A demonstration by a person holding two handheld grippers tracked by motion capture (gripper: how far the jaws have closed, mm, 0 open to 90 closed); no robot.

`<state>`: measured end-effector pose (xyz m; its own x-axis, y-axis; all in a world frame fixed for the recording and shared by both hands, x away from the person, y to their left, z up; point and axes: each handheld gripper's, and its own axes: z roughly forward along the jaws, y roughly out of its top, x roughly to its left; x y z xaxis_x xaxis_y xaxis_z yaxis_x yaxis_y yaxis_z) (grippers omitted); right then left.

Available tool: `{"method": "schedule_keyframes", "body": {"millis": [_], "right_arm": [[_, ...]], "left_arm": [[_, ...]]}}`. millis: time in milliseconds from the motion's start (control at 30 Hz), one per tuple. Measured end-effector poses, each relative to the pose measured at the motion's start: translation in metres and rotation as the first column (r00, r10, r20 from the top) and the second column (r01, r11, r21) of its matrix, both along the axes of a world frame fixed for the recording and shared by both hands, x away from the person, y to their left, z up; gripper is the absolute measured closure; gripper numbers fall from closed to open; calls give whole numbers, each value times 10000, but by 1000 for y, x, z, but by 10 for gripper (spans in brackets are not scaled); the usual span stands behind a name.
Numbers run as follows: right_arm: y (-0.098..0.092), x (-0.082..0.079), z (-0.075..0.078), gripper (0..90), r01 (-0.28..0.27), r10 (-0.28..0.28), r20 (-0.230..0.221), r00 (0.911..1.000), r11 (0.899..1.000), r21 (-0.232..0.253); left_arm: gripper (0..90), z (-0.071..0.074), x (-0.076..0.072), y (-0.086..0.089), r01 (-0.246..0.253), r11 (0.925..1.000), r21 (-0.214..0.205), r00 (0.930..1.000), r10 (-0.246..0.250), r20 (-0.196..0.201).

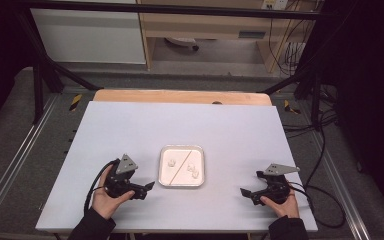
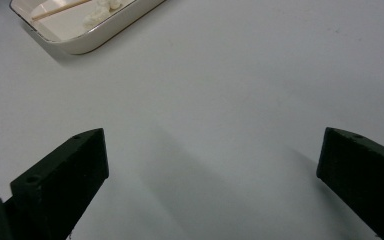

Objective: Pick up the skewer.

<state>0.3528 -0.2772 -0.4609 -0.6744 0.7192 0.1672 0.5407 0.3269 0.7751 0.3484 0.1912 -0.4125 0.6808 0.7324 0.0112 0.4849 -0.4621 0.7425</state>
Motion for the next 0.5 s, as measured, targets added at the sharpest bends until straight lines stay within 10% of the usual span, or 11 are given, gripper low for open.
{"method": "schedule_keyframes", "body": {"millis": [500], "right_arm": [[0,0,0,7,-30,30,-7,10000,10000,-88]], "left_arm": [[179,3,11,-37,71,9999,141,9999,-69,-152]]}}
